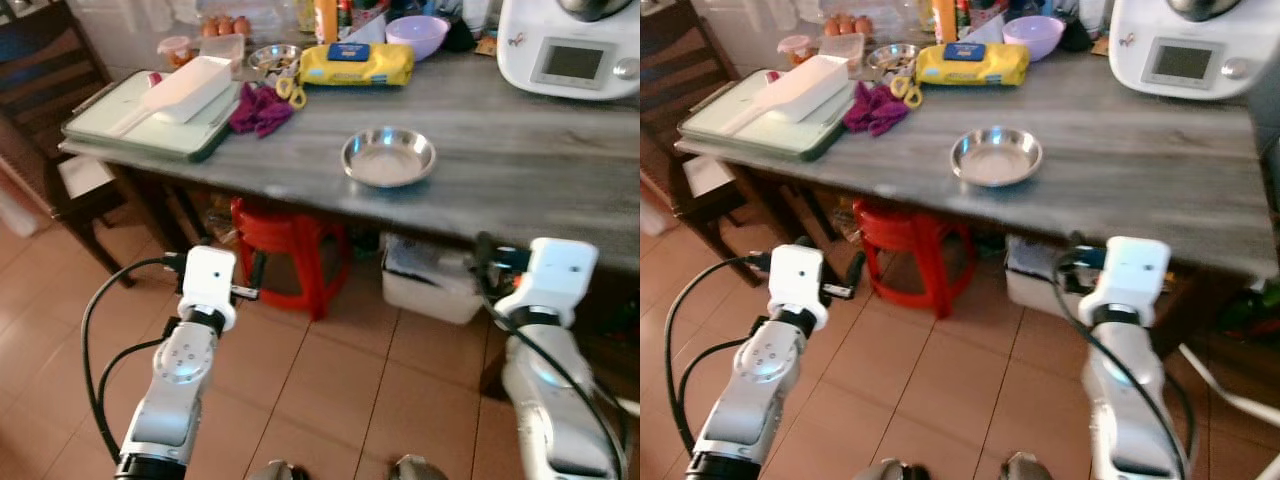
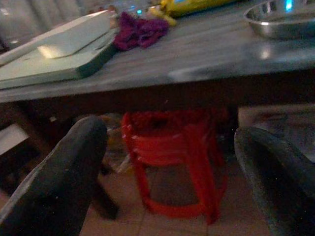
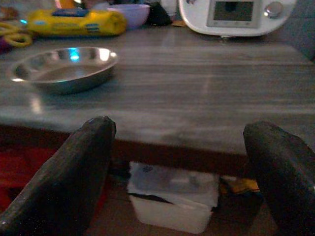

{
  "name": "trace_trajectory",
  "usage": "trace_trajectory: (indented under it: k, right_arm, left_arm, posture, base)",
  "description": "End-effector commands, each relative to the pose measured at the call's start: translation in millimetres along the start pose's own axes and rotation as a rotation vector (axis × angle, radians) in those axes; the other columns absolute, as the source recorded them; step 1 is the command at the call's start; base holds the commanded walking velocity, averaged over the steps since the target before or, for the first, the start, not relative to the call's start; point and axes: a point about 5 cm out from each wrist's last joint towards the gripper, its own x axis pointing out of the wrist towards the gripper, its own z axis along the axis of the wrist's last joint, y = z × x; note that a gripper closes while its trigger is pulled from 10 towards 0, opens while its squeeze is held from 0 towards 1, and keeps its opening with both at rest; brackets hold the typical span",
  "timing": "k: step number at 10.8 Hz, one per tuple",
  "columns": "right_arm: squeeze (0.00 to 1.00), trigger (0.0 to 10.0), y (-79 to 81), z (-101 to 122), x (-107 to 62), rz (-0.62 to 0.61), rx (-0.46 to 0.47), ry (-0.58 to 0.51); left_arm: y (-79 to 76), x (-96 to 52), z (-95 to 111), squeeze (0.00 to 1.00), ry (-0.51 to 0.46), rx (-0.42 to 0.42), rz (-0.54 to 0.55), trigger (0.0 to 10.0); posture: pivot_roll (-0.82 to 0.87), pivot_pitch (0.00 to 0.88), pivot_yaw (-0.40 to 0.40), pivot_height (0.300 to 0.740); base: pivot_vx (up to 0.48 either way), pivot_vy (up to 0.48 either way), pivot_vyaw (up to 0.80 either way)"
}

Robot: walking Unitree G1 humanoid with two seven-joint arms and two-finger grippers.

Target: Setting the table

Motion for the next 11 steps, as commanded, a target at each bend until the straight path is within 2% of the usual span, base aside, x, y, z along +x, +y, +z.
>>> trace_trajectory:
  k: [1,2,3,4,6,7,9,11]
  right_arm:
    - [0.00,10.0,-2.1,-2,0.9,-0.014,-0.006,0.001]
    - [0.00,10.0,0.7,-1,0.7,0.032,0.170,0.006]
    - [0.00,10.0,-0.5,1,1.7,0.016,0.060,-0.034]
    - [0.00,10.0,4.6,0,-0.5,0.061,0.104,-0.020]
    - [0.00,10.0,8.5,-6,-5.3,0.109,0.057,0.000]
    - [0.00,10.0,9.2,-6,-6.6,0.119,0.088,-0.006]
    - [0.00,10.0,7.3,-9,-4.3,0.090,0.044,0.003]
    - [0.00,10.0,14.1,-13,-6.9,0.133,0.115,0.034]
  left_arm:
    - [1.3,-1.9,-2,0.00,0.012,0.008,0.006,10.0]
    - [0.7,-1.3,-2,0.00,0.011,0.007,0.002,10.0]
    - [0.0,-1.3,-2,0.00,0.013,0.007,0.000,10.0]
    - [-0.2,-1.4,-2,0.00,0.011,0.005,0.000,10.0]
    - [0.3,-2.4,-2,0.00,0.007,0.001,-0.006,10.0]
    - [-0.7,-3.3,-1,0.00,-0.013,-0.003,-0.020,10.0]
    - [-4.4,-6.2,7,0.00,-0.068,-0.058,-0.075,10.0]
    - [-6.1,-3.7,9,0.00,-0.074,-0.063,-0.070,10.0]
  posture:
    - [-0.13,0.132,0.126,0.740]
    - [-0.13,0.132,0.126,0.740]
    - [-0.13,0.132,0.126,0.740]
    - [-0.13,0.131,0.124,0.740]
    - [-0.13,0.131,0.121,0.740]
    - [-0.13,0.131,0.121,0.740]
    - [-0.13,0.126,0.119,0.740]
    - [-0.12,0.126,0.118,0.740]
  base:
    - [-0.326,0.000,0.00]
    - [-0.322,0.000,0.00]
    - [-0.322,0.000,0.00]
    - [-0.322,0.000,0.00]
    - [-0.321,0.000,0.00]
    - [0.000,0.000,0.00]
    - [0.000,0.000,0.00]
    - [0.000,0.000,0.00]
